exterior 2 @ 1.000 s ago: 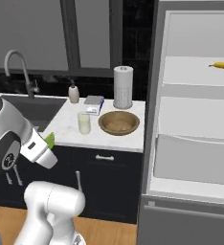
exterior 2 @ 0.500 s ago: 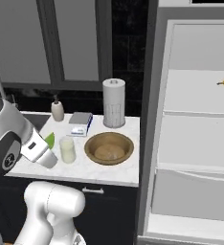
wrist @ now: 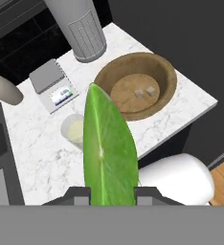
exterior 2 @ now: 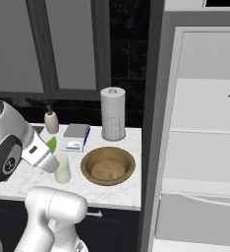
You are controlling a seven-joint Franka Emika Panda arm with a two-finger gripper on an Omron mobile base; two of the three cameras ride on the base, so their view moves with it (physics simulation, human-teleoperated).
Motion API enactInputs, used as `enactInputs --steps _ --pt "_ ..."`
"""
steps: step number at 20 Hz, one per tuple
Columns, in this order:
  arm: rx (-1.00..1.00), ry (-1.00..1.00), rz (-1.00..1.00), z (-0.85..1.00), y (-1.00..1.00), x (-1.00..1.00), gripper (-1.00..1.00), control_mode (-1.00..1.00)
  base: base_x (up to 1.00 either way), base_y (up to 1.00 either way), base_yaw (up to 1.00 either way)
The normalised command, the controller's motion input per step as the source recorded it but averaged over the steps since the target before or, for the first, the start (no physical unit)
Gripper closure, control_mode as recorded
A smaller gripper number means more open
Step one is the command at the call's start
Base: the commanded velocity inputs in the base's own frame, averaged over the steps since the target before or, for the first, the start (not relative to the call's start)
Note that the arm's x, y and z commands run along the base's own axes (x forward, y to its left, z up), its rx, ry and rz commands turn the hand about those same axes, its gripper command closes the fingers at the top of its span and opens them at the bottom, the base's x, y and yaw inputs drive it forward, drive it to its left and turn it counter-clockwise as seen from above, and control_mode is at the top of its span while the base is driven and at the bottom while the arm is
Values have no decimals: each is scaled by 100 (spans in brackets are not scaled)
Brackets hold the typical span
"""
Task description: Grab a lemon wedge from the fridge and one ice cube from the ice bowl, and put them in the glass of lemonade.
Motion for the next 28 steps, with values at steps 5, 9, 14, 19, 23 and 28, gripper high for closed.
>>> enactInputs --steps 5,9,14,19,23,28 --pt "0 0 0 -4 2 7 100 -100 9 0 -1" --pt "0 0 0 -11 5 13 100 -100 0 0 0" --pt "-1 0 0 -20 16 20 100 -100 0 0 0" --pt "-6 0 4 -18 16 7 100 -100 0 0 0" --pt "0 0 10 -4 7 0 100 -100 0 0 0" --pt "4 0 5 0 11 0 100 -100 0 0 0"
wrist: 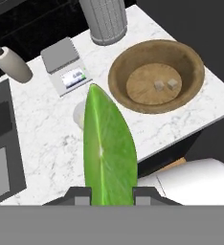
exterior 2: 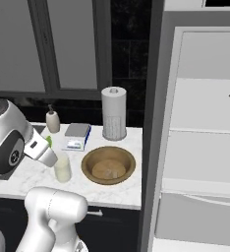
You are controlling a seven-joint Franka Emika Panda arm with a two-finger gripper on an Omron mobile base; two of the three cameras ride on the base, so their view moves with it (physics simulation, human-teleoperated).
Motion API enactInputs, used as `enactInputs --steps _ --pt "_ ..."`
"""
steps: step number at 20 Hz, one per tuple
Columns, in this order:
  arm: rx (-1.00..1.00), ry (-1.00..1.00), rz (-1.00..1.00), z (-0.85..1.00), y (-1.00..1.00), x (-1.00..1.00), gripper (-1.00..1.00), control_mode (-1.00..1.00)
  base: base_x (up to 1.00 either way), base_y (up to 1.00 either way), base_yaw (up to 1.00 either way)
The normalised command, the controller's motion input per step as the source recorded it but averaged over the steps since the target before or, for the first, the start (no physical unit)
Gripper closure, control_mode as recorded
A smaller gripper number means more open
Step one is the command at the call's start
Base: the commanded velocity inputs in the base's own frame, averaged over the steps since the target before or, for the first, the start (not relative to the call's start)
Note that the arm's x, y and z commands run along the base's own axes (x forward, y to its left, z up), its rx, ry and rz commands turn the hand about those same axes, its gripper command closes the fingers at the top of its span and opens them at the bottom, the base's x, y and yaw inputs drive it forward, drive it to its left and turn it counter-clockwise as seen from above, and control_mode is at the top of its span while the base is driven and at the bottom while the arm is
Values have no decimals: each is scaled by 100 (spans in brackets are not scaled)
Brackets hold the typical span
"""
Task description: Grab a lemon wedge from the fridge and one ice cube from the ice bowl, and put them in the glass of lemonade.
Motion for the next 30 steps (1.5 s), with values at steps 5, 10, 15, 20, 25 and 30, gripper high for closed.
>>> enactInputs --steps 5,10,15,20,25,30 --pt "6 3 0 0 26 0 100 -100 0 0 0" --pt "0 4 -3 0 8 0 100 -100 0 0 0" --pt "0 1 -8 0 0 0 100 -100 0 0 0" --pt "1 -5 -19 0 0 0 100 -100 0 0 0" --pt "1 -2 -17 0 0 0 100 -100 0 0 0" --pt "0 0 -3 0 0 0 100 -100 0 0 0"
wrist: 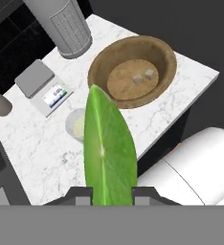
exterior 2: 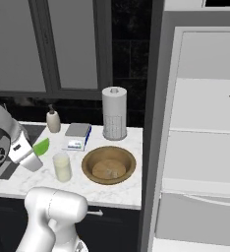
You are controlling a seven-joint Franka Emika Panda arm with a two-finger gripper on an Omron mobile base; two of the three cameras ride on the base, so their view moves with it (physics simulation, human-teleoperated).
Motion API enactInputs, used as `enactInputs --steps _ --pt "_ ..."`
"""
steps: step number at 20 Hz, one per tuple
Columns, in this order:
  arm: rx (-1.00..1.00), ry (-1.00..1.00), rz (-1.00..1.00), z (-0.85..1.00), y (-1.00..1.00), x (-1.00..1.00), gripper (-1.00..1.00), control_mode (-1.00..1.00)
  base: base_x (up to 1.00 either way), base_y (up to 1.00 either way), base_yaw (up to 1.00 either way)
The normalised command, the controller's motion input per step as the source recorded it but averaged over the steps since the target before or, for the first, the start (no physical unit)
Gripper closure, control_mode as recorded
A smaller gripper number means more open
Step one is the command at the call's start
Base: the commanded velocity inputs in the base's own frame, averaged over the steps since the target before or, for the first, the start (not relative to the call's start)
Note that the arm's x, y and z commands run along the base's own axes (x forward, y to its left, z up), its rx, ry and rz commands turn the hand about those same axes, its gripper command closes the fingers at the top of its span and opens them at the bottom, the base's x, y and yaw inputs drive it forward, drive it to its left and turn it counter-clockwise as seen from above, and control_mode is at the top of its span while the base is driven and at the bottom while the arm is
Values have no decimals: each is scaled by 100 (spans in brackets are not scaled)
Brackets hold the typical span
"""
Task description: Grab a lemon wedge from the fridge and one ice cube from the ice bowl, and put them in the glass of lemonade.
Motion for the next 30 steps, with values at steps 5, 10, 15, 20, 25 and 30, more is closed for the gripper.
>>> enactInputs --steps 5,10,15,20,25,30 --pt "0 0 0 0 0 0 100 -100 0 0 0" --pt "0 3 0 0 0 0 100 -100 0 0 0" --pt "0 4 4 -1 2 0 100 -100 0 0 0" --pt "-4 3 15 -8 4 0 100 -100 0 0 0" --pt "-3 1 22 0 0 0 100 -100 0 0 0" --pt "-7 1 24 0 0 -3 100 -100 0 0 0"
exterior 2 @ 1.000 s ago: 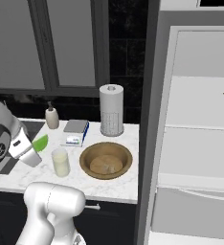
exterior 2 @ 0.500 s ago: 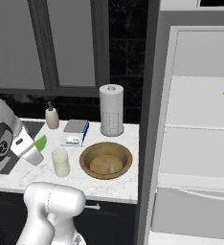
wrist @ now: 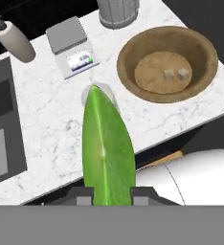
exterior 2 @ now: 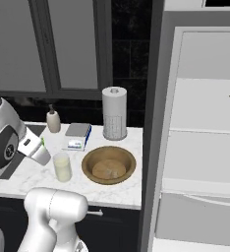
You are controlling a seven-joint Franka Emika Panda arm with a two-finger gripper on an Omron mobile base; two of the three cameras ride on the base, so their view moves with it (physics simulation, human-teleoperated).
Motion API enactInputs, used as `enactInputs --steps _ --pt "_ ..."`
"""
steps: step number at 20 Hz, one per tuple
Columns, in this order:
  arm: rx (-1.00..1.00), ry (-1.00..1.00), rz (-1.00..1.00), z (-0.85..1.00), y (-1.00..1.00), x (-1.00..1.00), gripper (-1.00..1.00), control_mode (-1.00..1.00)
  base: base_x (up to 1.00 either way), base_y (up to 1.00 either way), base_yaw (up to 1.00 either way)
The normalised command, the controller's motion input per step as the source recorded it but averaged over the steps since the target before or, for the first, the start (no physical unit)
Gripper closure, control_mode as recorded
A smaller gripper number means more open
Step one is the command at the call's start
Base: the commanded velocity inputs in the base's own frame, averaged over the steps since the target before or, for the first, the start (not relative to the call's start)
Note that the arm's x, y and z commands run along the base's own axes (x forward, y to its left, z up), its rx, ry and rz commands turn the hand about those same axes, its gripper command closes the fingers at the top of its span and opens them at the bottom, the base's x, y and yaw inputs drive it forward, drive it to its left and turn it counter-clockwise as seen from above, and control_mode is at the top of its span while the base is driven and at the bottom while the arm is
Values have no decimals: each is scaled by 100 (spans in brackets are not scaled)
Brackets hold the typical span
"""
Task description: Grab a lemon wedge from the fridge and one ice cube from the ice bowl, and put them in the glass of lemonade.
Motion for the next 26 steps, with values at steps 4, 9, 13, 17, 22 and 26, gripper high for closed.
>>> enactInputs --steps 4,9,13,17,22,26 --pt "-19 0 27 22 0 -17 100 -100 0 0 0" --pt "-25 0 30 33 0 -17 100 -100 0 0 0" --pt "-24 0 32 31 0 -12 100 -100 0 0 0" --pt "-24 0 30 26 0 -17 100 -100 0 0 0" --pt "-25 0 27 8 0 -16 100 -100 0 0 0" --pt "-27 0 25 1 0 -13 100 -100 0 0 0"
